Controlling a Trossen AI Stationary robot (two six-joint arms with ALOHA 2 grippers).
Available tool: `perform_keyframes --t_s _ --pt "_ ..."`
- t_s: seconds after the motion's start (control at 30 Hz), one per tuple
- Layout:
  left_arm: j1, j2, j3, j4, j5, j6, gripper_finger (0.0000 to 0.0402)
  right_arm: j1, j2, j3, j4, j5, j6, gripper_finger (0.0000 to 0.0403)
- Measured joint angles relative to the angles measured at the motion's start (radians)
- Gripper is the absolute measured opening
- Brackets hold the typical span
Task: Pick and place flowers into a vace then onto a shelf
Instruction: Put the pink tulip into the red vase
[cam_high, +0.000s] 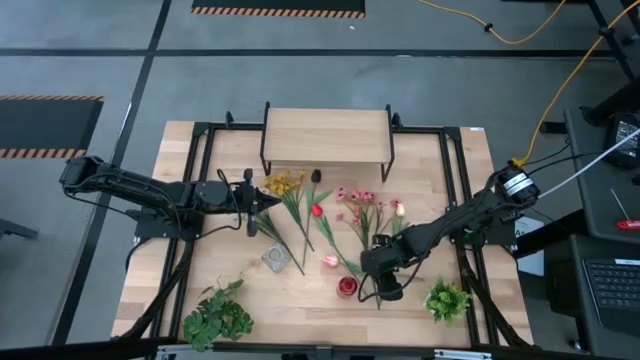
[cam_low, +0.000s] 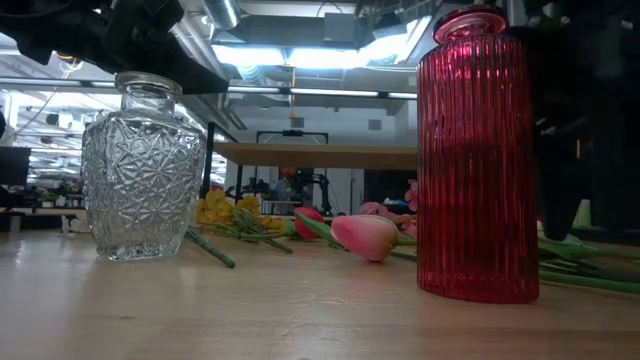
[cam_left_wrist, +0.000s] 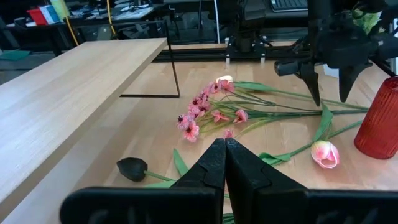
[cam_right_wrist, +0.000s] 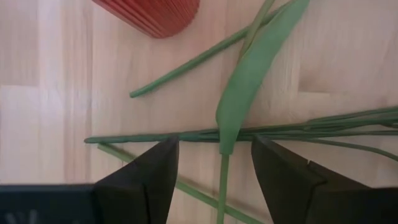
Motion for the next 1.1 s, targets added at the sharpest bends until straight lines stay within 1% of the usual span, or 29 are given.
perform_keyframes --t_s 0.33,0.63,0.77,1.0,1.1 --pt "0.000 0.000 0.000 -0.001 0.000 0.001 0.0004 0.000 0.044 0.000 0.009 0.002 0.000 0.0204" --pt "0.000 0.000 0.000 -0.001 0.000 0.001 0.0004 0.000 0.045 0.000 0.012 0.004 0.001 0.0204" --pt "0.000 0.000 0.000 -0.001 0.000 0.001 0.0004 0.001 0.045 0.000 0.012 0.039 0.006 0.0204" --pt "0.000 0.000 0.000 -0.001 0.000 0.002 0.0004 0.000 0.045 0.000 0.012 0.045 0.006 0.0204" --pt "0.000 0.000 0.000 -0.001 0.000 0.002 0.0004 0.000 0.045 0.000 0.011 0.045 0.006 0.0197"
